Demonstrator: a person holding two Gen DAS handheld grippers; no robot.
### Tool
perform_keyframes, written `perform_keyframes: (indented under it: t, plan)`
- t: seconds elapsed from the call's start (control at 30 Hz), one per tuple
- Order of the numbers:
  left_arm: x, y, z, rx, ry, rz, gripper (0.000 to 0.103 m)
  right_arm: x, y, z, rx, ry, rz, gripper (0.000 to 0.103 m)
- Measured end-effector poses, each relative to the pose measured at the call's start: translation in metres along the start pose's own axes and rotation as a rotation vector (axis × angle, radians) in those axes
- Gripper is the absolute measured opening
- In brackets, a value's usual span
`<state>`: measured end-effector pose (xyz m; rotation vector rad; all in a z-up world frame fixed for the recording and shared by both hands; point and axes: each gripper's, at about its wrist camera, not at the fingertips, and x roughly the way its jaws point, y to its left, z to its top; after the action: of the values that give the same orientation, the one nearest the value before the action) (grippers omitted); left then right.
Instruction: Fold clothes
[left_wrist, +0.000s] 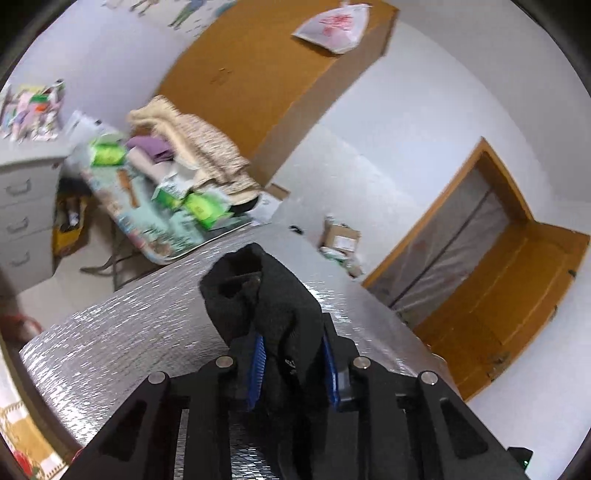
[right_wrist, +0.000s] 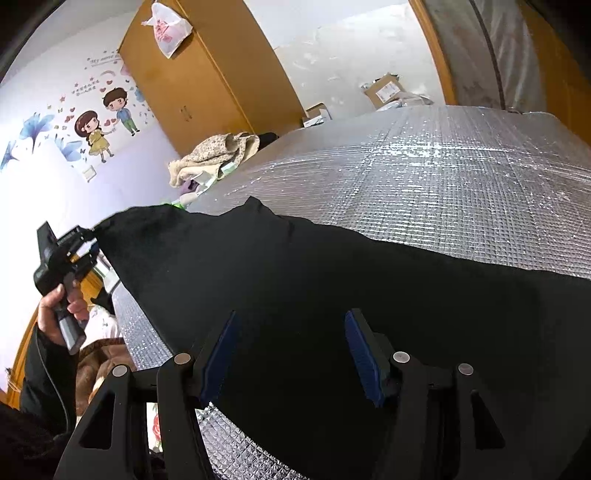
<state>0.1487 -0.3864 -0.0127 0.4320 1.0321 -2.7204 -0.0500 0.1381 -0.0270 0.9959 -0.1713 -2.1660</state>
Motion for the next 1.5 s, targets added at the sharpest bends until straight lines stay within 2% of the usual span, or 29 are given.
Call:
perform_keyframes:
  t: [0.27,0.53,0.73,0.93,1.1,1.2,1.33,1.43,1.5]
  plan:
    - [0.003,-0.064,-0.002,0.12,0.032,-0.132,0.025,-0.006,-0.006,-0.002,0.023,-0.016,-0.004,0.062]
    - [0.023,-0.129,-0.037,0.248,0.145,-0.272,0.024,-0.013,-0.012,-0.004,0.048,-0.032,-0.009,0.062]
    - [0.04,-0.161,-0.079,0.341,0.258,-0.337,0.024,-0.02,-0.021,-0.008,0.073,-0.039,-0.023,0.062]
    - [0.064,-0.18,-0.131,0.481,0.423,-0.359,0.024,-0.024,-0.025,-0.01,0.093,-0.044,-0.028,0.062]
    - [0.075,-0.189,-0.162,0.519,0.55,-0.352,0.027,-0.025,-0.026,-0.011,0.095,-0.046,-0.027,0.062]
    - [0.071,-0.195,-0.171,0.524,0.587,-0.4,0.03,-0.027,-0.028,-0.012,0.104,-0.047,-0.026,0.062]
    - [0.055,-0.207,-0.178,0.624,0.56,-0.422,0.032,-0.026,-0.028,-0.012,0.121,-0.049,-0.021,0.062]
    - [0.045,-0.207,-0.171,0.608,0.506,-0.452,0.033,-0.026,-0.027,-0.012,0.127,-0.05,-0.015,0.062]
    - [0.04,-0.2,-0.157,0.57,0.449,-0.444,0.033,-0.027,-0.027,-0.011,0.127,-0.053,-0.008,0.062]
